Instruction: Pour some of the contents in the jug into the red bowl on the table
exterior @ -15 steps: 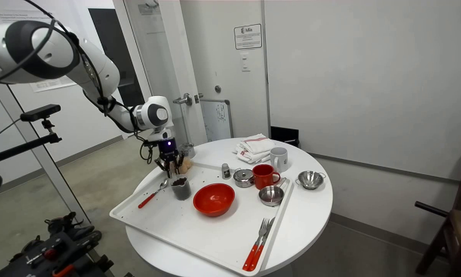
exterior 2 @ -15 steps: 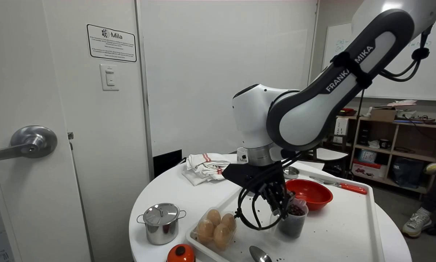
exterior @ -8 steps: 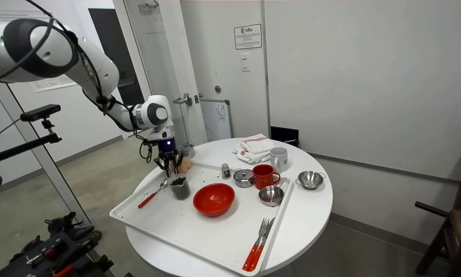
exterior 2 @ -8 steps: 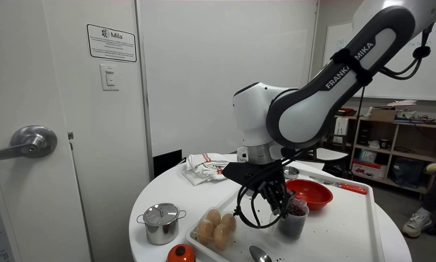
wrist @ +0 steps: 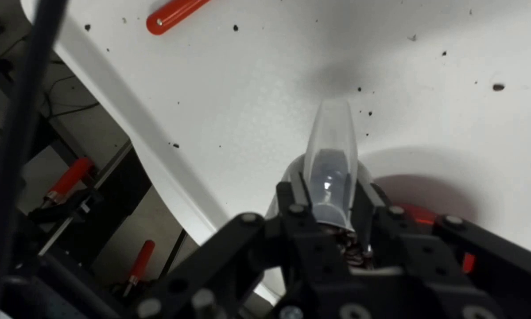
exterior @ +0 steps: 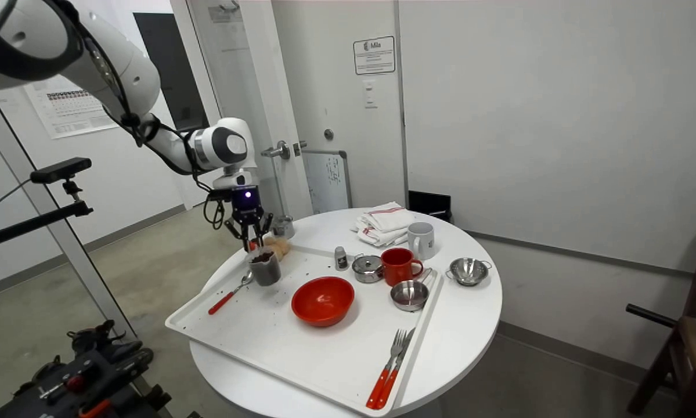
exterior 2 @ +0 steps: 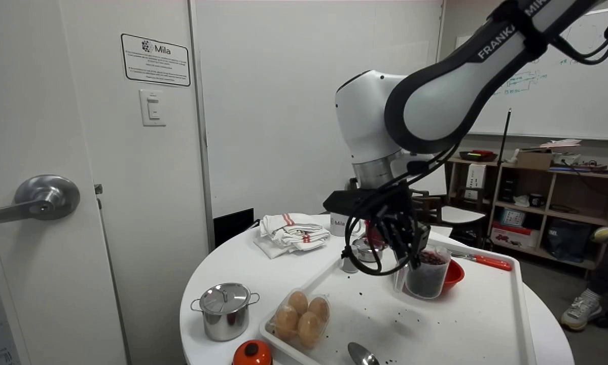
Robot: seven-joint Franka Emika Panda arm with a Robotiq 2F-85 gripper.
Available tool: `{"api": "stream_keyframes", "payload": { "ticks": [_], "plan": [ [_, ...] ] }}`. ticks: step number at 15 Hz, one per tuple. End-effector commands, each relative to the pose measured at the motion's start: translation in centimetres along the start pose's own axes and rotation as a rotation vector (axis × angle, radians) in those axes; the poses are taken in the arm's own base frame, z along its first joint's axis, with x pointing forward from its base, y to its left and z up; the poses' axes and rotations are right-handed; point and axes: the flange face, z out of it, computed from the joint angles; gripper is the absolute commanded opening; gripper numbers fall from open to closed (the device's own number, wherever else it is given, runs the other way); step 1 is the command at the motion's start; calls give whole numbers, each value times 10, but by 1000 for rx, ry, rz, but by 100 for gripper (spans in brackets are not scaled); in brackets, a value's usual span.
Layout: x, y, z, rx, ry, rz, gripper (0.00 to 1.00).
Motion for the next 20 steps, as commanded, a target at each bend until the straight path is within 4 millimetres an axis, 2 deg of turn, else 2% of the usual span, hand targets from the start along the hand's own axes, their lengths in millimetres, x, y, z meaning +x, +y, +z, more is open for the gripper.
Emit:
{"api": "stream_keyframes", "payload": {
  "ticks": [1,5,11,20],
  "plan": [
    [29,4,-20,-40,24,-3,12],
    [60,-15,-29,-73,25,21,12],
    [103,-38,-27,-77,5,32,12],
    [128,-35,-28,-52,-62,-254,12]
  ]
}}
